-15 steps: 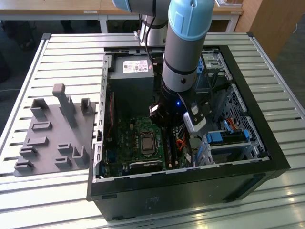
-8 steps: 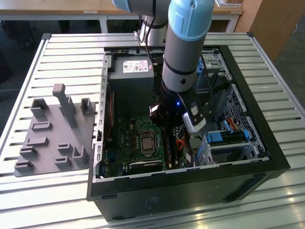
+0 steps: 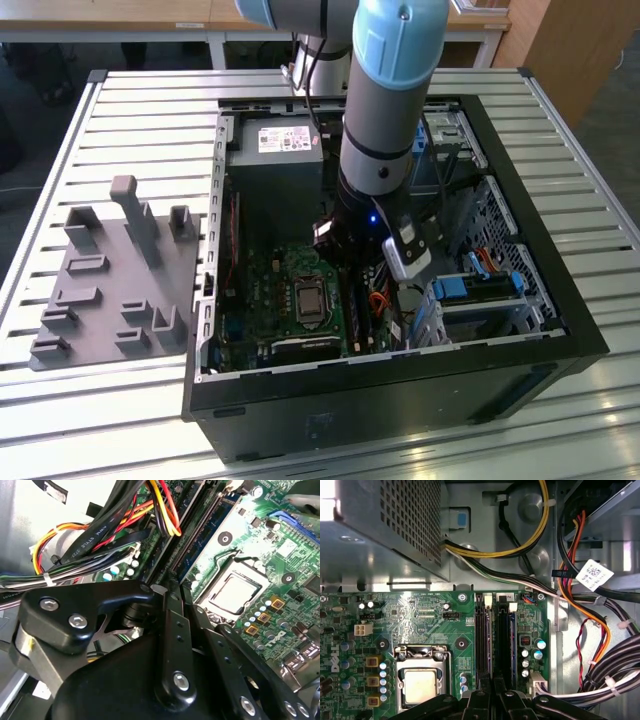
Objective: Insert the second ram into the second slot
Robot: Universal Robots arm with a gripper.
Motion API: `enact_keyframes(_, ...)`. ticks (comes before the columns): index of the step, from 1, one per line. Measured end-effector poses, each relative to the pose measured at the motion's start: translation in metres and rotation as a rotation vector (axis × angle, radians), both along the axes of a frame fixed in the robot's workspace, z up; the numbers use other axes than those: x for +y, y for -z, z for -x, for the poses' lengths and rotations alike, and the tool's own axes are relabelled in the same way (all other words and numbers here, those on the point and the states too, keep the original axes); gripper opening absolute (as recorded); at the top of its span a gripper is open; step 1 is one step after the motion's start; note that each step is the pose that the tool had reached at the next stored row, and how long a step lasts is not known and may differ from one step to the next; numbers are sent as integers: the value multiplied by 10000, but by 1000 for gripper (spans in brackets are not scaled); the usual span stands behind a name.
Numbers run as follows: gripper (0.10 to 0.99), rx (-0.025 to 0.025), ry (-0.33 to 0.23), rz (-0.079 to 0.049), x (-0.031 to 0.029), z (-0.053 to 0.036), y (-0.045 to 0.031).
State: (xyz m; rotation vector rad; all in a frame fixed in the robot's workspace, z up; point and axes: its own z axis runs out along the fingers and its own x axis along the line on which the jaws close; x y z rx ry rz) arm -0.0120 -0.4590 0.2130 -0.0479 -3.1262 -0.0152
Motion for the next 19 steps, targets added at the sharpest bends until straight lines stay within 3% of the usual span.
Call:
enact_keyframes(10, 145, 0, 5, 2, 0, -1, 9)
enact_keyframes(11, 208, 0, 5, -7, 0, -1, 9)
enact_keyframes(13, 208, -1, 5, -13, 0, -1, 9)
enact_keyframes(19, 208, 0, 5, -11, 0, -1, -67)
